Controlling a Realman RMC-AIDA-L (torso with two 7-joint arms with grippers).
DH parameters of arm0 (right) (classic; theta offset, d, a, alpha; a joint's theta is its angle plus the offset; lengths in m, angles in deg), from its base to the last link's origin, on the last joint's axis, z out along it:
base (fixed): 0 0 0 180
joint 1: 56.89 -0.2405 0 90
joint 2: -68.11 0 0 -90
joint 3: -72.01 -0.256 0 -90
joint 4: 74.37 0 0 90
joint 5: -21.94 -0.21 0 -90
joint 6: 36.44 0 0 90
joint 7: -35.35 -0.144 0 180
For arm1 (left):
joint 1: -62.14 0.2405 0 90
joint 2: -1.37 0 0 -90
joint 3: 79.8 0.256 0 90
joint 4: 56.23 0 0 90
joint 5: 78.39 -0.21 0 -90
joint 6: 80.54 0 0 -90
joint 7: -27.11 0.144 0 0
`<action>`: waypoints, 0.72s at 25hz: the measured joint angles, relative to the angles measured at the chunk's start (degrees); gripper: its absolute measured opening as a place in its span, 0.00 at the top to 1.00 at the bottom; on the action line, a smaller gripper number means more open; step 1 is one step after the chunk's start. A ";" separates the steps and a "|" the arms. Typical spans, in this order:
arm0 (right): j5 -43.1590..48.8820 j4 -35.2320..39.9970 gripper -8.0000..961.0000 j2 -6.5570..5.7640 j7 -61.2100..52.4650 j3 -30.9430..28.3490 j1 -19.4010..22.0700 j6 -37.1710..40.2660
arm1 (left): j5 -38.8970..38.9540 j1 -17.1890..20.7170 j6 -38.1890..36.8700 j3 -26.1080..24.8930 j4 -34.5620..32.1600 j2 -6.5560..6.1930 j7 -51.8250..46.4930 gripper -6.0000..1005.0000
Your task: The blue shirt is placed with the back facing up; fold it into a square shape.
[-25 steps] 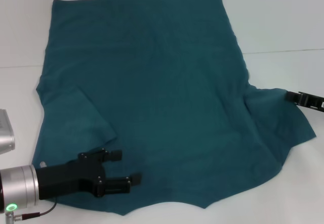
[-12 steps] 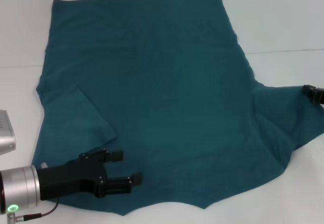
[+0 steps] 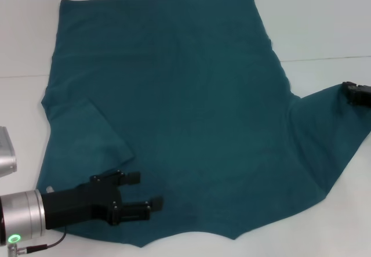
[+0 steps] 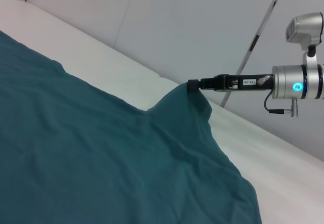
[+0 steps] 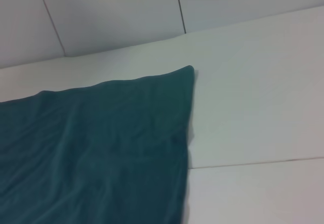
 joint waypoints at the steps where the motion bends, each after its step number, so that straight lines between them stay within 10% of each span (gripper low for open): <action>1: -0.02 -0.01 0.98 0.01 -0.13 0.08 -0.01 0.15 | 0.00 0.00 0.00 -0.07 0.00 0.00 0.00 0.06; 18: -4.58 0.45 0.97 0.91 0.61 0.47 0.02 9.88 | -0.10 0.00 0.00 -0.15 -0.05 -0.08 0.00 0.06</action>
